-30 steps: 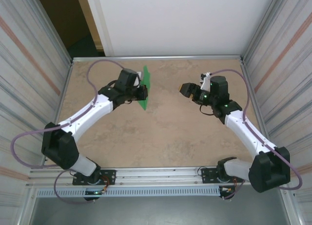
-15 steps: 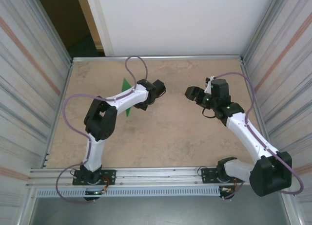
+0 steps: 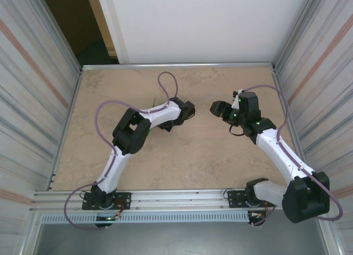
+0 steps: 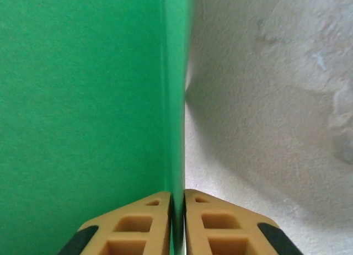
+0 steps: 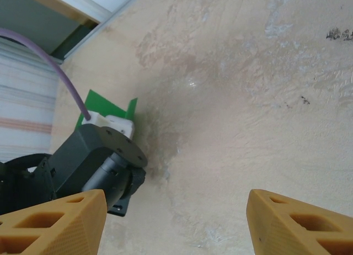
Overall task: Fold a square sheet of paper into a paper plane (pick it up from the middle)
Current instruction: Turn over the paper at the center of the table.
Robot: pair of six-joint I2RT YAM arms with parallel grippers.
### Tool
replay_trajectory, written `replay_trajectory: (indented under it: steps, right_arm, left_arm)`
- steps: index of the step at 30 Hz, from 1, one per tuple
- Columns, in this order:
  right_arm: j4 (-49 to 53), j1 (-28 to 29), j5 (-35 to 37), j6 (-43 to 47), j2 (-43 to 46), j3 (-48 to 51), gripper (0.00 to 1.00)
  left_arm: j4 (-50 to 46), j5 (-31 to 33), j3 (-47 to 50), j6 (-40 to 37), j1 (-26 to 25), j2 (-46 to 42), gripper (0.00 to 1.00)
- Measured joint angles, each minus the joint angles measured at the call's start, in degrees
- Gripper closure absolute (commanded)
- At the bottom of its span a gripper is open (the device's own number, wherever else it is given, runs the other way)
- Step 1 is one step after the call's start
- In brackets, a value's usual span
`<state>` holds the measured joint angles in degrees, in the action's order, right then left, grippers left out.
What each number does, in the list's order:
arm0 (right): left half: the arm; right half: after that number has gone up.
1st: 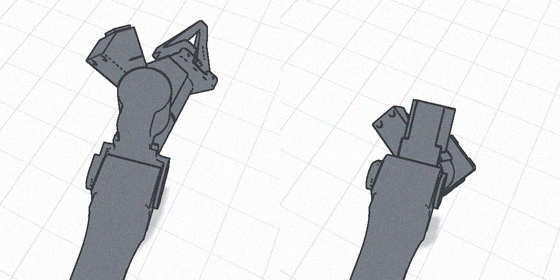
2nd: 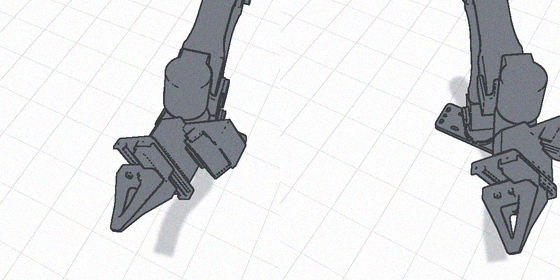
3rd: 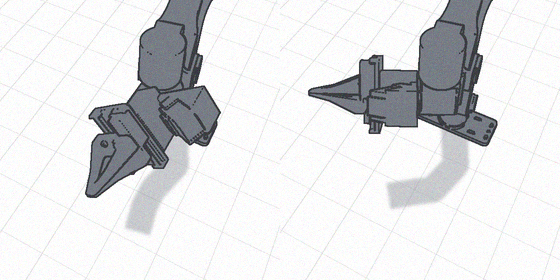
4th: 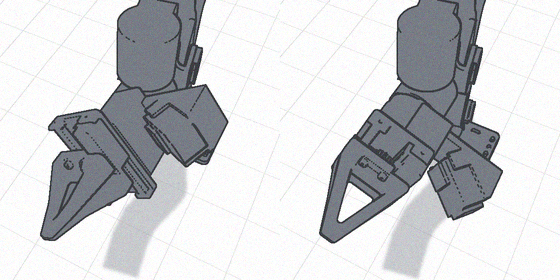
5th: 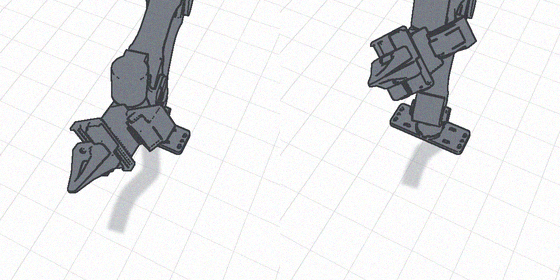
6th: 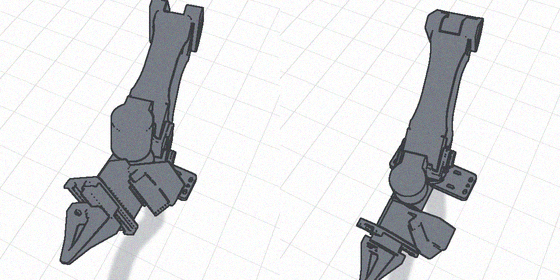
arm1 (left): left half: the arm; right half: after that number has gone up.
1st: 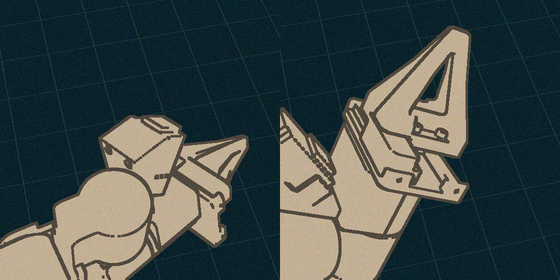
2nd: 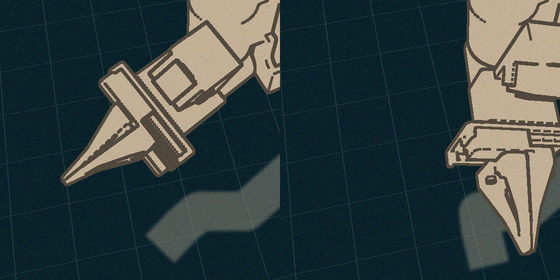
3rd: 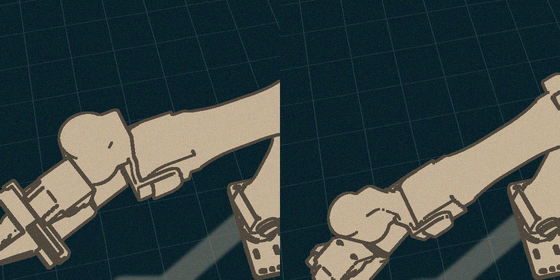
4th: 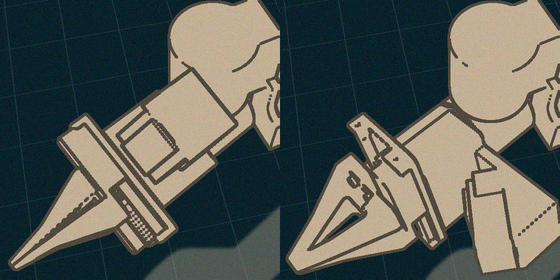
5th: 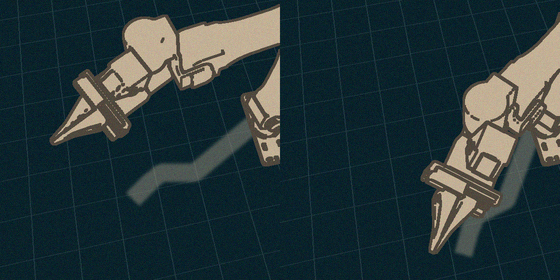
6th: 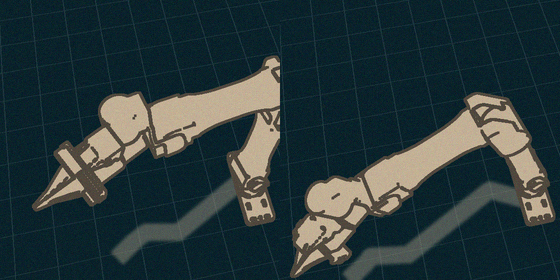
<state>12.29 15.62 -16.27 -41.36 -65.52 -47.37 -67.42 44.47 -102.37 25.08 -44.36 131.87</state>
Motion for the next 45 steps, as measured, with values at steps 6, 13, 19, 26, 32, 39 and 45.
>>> replay_trajectory:
  steps: [6, 13, 19, 26, 32, 39, 45]
  right_arm:
    - [-0.22, 0.0, -0.04, -0.15, 0.0, 0.04, 0.33]
    - [-0.24, -0.02, -0.07, -0.17, 0.0, 0.42, 0.33]
    - [-0.24, -0.17, -0.04, -0.24, 0.0, 1.22, 0.33]
    - [-0.61, -0.66, -0.17, -0.57, -0.24, 1.25, 0.32]
    - [-1.53, -0.74, -0.5, -0.63, -1.38, 1.64, 0.31]
    - [-2.01, -0.74, -1.36, -1.64, -1.79, 1.64, 0.31]
    - [-2.14, -0.76, -1.73, -1.66, -2.64, 1.64, 0.31]
  left_arm:
    - [0.15, -2.16, -2.56, 0.07, -1.99, 1.4, 0.77]
    - [0.76, -6.99, -3.17, 0.24, -3.04, 2.32, 0.75]
    - [6.69, -19.47, 0.09, 0.98, -4.96, -2.32, 0.67]
    - [22.16, -38.66, 14.75, 2.71, -7.04, -19.87, 0.53]
    - [35.15, -49.22, 27.3, 4.35, 5.86, -30.03, 0.45]
    - [41.62, -52.41, 31.91, 5.79, 17.59, -26.27, 0.41]
    - [42.07, -50.84, 30.32, 5.6, 17.73, -21.86, 0.39]
